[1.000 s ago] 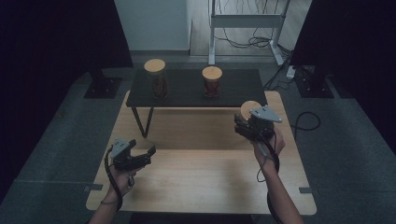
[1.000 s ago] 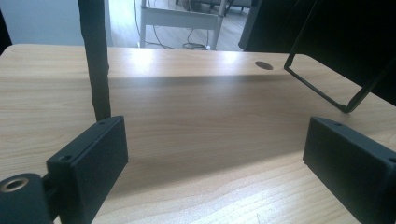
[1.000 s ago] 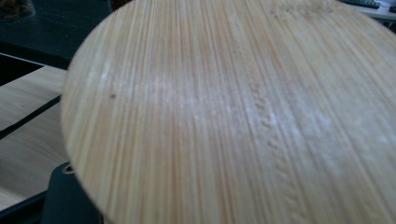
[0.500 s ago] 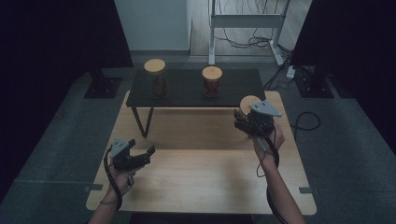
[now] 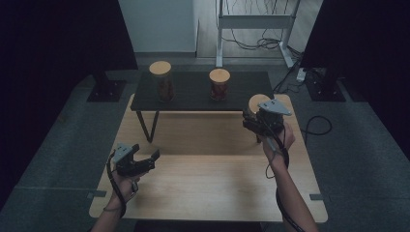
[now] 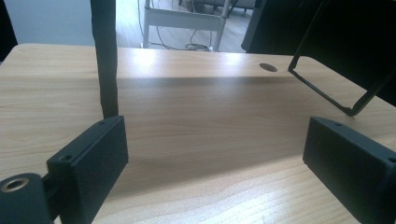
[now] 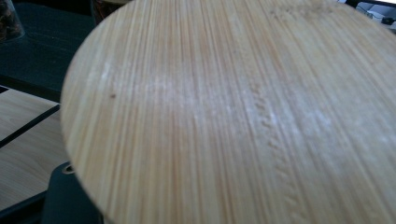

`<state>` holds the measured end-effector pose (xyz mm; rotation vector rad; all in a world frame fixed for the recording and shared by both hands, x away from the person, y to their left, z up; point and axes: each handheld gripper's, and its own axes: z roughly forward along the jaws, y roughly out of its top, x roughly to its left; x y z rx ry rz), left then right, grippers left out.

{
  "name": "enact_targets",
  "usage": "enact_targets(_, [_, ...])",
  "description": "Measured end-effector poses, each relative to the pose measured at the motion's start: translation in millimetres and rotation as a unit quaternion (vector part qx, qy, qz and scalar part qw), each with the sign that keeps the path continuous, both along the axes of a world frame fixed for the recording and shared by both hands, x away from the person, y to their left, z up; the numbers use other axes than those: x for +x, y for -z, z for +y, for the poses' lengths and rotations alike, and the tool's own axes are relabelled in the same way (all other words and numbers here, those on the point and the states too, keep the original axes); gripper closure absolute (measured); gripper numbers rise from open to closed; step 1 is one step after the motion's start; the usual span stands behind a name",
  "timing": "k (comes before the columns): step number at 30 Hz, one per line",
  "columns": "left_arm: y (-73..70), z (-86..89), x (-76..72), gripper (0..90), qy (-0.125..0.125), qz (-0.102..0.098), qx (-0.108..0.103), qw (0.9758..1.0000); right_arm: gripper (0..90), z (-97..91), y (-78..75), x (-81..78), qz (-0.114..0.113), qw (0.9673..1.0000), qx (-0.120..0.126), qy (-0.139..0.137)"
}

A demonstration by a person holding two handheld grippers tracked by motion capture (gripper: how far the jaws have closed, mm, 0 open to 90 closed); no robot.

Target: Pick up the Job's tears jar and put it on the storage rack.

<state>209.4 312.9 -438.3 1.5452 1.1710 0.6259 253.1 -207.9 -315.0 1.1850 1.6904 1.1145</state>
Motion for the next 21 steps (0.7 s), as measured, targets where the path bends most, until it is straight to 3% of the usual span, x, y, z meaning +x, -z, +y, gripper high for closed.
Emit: enact_targets(21, [0.7, 2.2, 1.7, 6.3, -0.002, 0.003, -0.004, 1.0000, 25.1, 2.4, -11.3, 19.4, -0.003, 1.0000, 0.000, 0.003])
